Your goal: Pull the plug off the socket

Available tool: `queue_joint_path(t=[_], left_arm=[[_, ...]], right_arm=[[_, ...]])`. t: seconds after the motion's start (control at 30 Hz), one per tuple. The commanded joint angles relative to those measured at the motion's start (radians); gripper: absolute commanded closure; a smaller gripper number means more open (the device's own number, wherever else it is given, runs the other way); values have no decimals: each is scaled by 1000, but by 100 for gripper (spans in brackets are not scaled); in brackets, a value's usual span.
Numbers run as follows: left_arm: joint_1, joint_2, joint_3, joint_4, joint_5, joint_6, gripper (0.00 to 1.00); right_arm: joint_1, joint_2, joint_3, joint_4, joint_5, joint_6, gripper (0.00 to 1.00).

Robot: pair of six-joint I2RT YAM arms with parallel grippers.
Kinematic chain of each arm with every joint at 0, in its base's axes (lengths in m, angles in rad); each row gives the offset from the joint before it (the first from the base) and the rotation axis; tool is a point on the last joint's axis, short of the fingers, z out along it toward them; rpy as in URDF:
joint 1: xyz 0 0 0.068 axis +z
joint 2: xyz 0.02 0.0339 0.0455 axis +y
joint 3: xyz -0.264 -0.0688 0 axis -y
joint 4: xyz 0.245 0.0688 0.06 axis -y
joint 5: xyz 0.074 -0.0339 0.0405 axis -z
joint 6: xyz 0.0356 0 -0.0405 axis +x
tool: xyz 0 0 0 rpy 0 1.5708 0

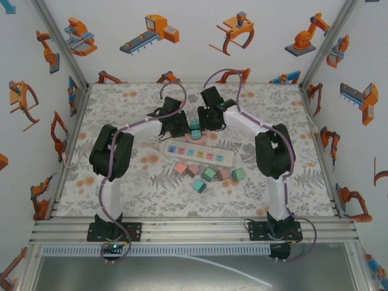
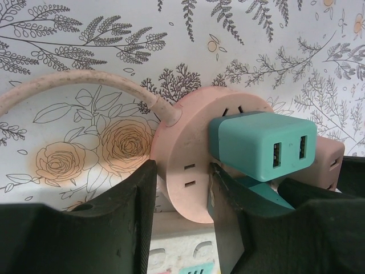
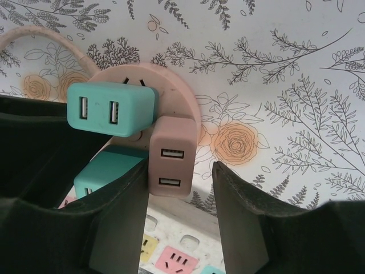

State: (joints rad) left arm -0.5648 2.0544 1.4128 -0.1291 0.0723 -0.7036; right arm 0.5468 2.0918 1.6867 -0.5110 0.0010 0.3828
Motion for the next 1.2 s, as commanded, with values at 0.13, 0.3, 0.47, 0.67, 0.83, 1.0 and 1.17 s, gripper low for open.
queue_joint_path(t=[0.13,0.3,0.47,0.67,0.83,1.0,1.17], left_arm=[[-17,54,12,-43,25,-21,64],[-18,57,8,-43,28,-14,65],[-18,60,1,-43,24,-10,65],[-19,83,8,-49,19,-13,65],[-29,110,29,-95,-41,-5,69],[-40,139,57,-164,-111,-26,72],[-46,155,59,-184,-159,-12,74]], right_arm=[[18,61,3,43,45,31,52],[19,70,-17,110,47,30,61],[19,101,-6,112,8,56,62],[21,80,-11,116,-35,54,83],[32,19,39,80,-41,9,96],[52,-11,85,34,-35,-39,100],[47,-42,67,55,-85,-15,100]])
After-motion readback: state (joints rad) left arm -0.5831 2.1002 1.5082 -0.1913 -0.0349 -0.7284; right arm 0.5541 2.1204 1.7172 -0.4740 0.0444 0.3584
